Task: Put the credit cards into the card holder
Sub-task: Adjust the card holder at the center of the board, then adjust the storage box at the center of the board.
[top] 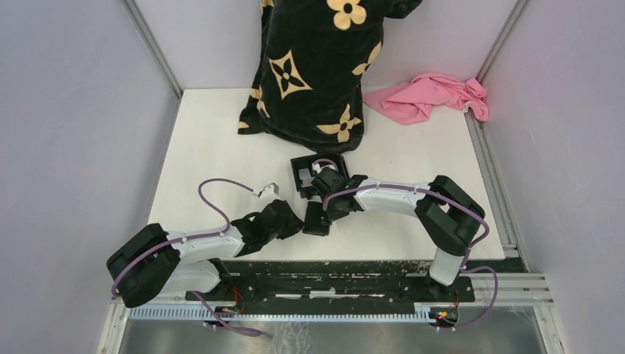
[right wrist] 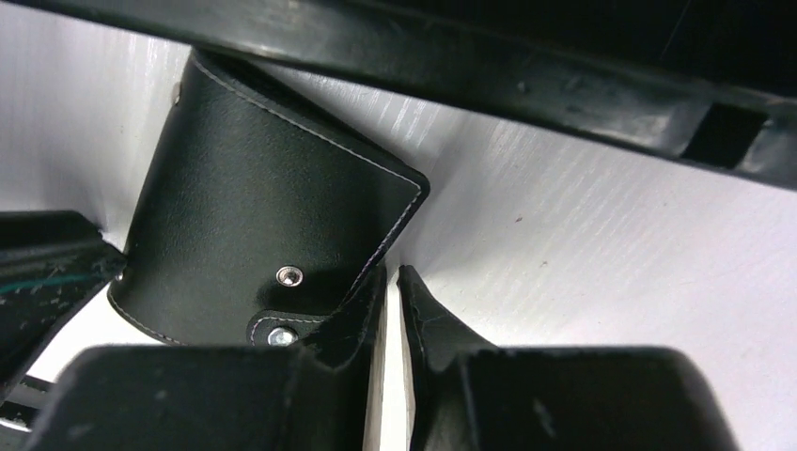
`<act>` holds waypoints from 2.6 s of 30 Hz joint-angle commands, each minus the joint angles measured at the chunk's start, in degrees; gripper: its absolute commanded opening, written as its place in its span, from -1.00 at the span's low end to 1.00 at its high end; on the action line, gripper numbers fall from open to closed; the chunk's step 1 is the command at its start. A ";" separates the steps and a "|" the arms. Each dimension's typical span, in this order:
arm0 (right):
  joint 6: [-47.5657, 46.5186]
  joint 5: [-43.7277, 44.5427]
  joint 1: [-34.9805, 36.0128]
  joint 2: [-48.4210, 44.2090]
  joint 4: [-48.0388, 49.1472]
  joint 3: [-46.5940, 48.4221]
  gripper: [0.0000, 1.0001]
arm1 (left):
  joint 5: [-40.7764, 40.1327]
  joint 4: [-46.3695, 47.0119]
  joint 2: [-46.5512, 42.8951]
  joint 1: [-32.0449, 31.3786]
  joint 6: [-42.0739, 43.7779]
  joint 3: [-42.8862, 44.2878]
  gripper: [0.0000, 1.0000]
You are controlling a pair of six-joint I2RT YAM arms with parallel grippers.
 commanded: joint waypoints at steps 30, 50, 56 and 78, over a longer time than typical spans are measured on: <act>-29.68 11.86 -4.62 -9.36 0.23 13.49 0.88 | -15.24 -30.83 -5.35 3.26 6.36 18.20 0.98; -40.27 -10.64 -6.30 -2.45 -7.15 15.94 0.49 | -8.80 -27.47 -8.79 11.58 6.95 14.88 0.70; -41.67 -8.51 -6.42 -0.80 -5.12 16.50 0.47 | -7.84 -27.32 -9.46 11.91 7.07 14.27 0.68; -43.42 -7.23 -9.57 6.91 -3.59 20.90 0.19 | -7.01 -27.17 -8.25 12.91 7.69 13.52 0.67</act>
